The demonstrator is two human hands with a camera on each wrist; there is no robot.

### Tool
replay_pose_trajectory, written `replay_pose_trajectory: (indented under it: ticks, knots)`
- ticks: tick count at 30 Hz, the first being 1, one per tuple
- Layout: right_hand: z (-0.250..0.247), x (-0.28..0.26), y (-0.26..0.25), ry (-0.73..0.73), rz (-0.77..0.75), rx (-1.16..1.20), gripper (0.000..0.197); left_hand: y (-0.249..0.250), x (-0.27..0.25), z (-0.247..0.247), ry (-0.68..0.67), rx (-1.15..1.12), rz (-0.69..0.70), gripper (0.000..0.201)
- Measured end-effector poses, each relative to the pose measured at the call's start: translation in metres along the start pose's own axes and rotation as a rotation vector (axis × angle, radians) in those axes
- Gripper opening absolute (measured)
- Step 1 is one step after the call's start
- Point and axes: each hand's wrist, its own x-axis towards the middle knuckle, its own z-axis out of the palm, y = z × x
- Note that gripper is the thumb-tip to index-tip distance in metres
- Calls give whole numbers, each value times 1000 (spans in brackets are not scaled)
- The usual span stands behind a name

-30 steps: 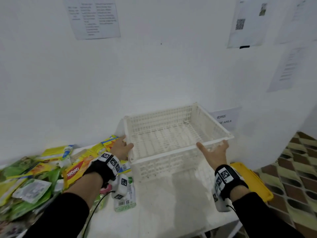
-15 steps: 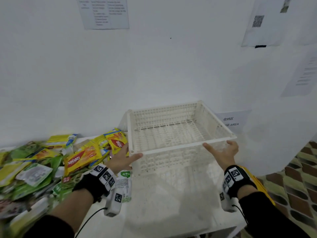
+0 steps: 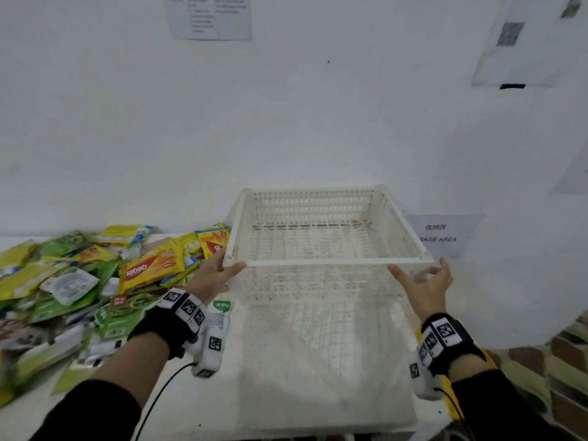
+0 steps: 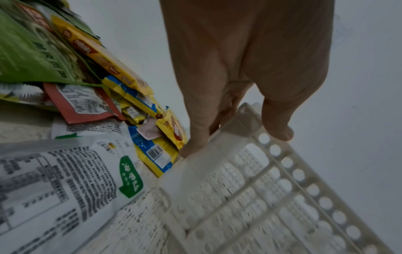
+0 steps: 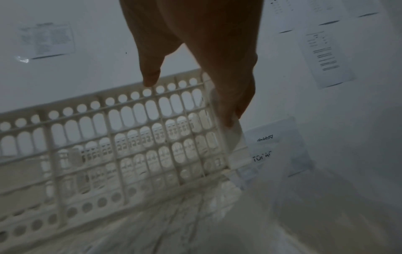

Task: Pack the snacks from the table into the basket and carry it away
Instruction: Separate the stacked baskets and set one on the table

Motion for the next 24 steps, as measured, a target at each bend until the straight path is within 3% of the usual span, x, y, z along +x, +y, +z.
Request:
replay_pose_trajectory:
  ticks: [4,8,15,24]
  knots:
    - [-2,6,13,-4,66,-32,72,-1,-2,7,4,-38,11,38]
    - [-6,16,21,37,53,9,59,-3,-5,10,14,-32,35,35]
    - [-8,18,18,20,7,5,56,-4,-4,12,67,74,20,30]
    - [-17,19,4,30,-30,-127,54,-4,-8,14,132,-19,-78,23]
